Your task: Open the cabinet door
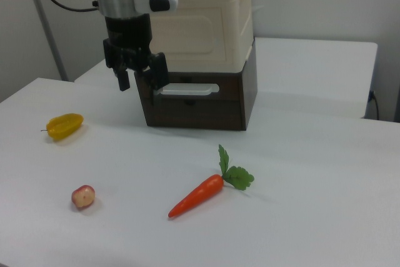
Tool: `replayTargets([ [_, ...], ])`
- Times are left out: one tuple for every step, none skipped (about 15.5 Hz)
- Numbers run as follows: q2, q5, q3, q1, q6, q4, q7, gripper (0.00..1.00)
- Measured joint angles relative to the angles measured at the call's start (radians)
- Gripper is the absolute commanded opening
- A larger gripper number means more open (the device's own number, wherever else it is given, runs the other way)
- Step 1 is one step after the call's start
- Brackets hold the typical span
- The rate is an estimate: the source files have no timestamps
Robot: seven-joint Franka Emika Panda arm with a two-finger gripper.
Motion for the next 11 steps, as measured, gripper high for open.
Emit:
replayTargets([
  [0.0,0.0,0.0,0.003,-0.013,0.001,0.0,1.0],
  [0.0,0.004,0.0,0.009,-0.019,0.002,0.0,1.0],
  [0.0,0.013,0.001,0.017,-0.02,0.003,0.0,1.0],
  [0.0,0.027,0.001,0.026,-0.02,0.003,0.0,1.0],
  [0.001,0.042,0.001,0.034,-0.02,0.003,0.0,1.0],
  [0.002,0.06,0.002,0.038,-0.02,0.003,-0.001,1.0],
  [0.004,0.079,0.002,0.04,-0.02,0.003,-0.002,1.0],
  [0.009,0.099,0.002,0.041,-0.016,0.003,-0.006,1.0],
  [0.016,0.123,0.004,0.044,0.005,0.003,-0.012,1.0],
  [0.023,0.152,0.009,0.048,0.045,0.003,-0.014,1.0],
  [0.031,0.183,0.023,0.05,0.093,0.004,-0.014,1.0],
])
